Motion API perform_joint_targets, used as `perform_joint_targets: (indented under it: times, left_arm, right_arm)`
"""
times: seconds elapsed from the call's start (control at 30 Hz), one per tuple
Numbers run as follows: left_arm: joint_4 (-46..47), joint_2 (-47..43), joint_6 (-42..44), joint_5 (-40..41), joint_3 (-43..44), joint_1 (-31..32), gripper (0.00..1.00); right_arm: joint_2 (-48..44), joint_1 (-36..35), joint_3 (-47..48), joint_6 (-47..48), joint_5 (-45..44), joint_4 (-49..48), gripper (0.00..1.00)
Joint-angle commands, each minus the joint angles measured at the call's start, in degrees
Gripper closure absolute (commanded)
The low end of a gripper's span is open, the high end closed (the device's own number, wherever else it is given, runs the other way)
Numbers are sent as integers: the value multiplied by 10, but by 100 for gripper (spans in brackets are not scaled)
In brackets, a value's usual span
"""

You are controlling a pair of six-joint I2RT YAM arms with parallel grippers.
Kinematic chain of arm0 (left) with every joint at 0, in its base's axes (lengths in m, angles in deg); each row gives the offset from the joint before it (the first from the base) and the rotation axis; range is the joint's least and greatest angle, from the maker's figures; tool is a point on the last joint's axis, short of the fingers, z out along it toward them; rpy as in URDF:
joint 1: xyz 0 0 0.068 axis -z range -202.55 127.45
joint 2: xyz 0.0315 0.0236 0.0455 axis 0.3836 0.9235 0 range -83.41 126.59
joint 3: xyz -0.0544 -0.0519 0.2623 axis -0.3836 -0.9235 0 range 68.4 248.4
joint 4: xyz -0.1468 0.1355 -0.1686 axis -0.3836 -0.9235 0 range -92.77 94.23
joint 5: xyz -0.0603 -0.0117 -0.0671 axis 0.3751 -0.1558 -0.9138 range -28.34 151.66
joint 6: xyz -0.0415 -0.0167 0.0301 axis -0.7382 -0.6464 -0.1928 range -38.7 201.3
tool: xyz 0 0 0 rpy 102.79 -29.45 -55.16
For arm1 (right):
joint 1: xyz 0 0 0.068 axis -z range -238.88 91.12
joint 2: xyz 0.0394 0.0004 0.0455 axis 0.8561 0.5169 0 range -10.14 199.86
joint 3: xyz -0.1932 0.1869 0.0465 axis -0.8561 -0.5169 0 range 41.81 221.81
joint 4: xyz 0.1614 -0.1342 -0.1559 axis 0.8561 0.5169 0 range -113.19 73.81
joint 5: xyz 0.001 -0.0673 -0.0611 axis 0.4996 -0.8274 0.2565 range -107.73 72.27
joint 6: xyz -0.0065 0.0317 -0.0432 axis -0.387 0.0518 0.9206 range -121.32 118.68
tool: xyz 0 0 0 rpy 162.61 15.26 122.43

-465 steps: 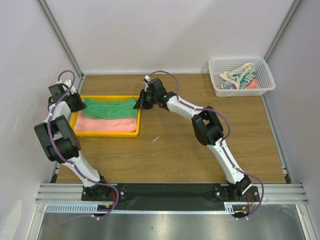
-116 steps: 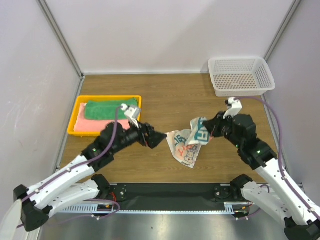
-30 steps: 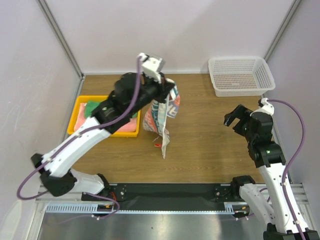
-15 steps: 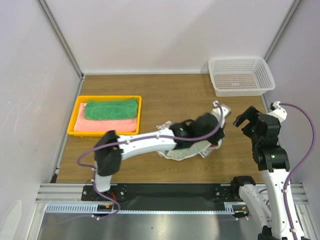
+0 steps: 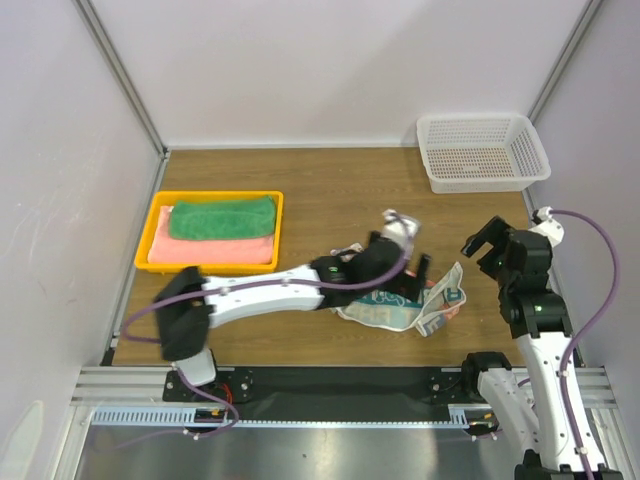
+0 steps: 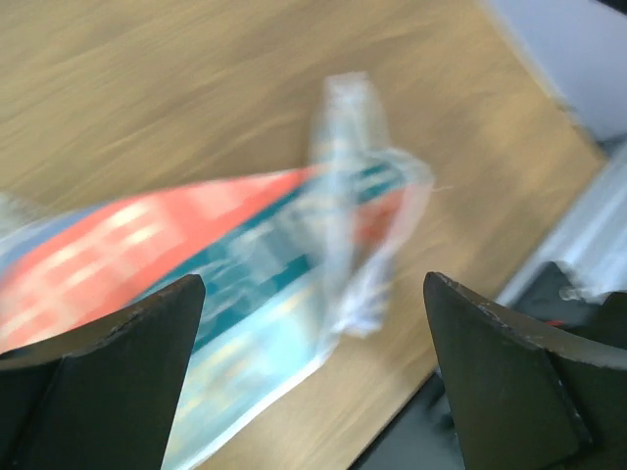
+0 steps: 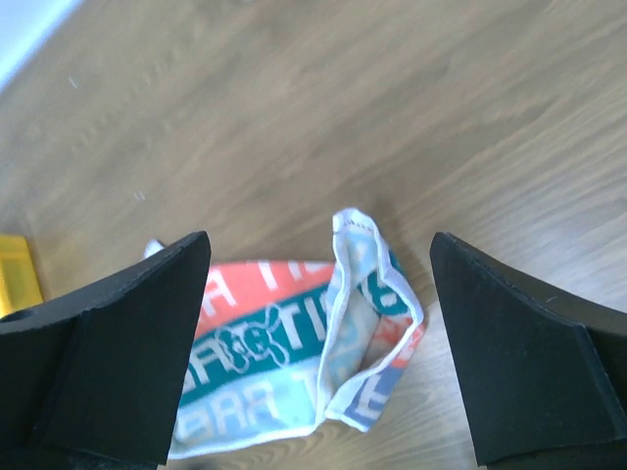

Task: Fold and stack the towels
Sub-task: Flatten out the crumpled towel

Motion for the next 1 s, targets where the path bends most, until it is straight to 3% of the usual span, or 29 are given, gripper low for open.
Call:
perform_joint_targets:
  times: [0.0,0.1,0.2,0.3,0.5,0.77,0.97]
  left_arm:
    - [-30,-139,-49,63,-126,-53,0]
    - [-38,-232,-103,75,-216,-95,0]
    - [-30,-282,-150,62,-322,-125,0]
    - [-15,-296,-193,45,-376,-142,1]
    - [41,-294,-253,13,-437,-165,4]
    - [134,-282,-372,-37,-487,-165,8]
    - [160,-275,-476,-2,-510,-132,9]
  right_arm:
    - [6,1,-34,-21,56,-24,0]
    - [6,0,-81,-42,90,-38,0]
    - [14,0,-132,-63,119,-58,0]
    - [34,1,-156,-76,124,-67,0]
    - [37,1,-173,-74,113,-96,3]
    - [35,1,-122,-68,124,-92,5]
    - [10,-5,-134,-107,180,-98,15]
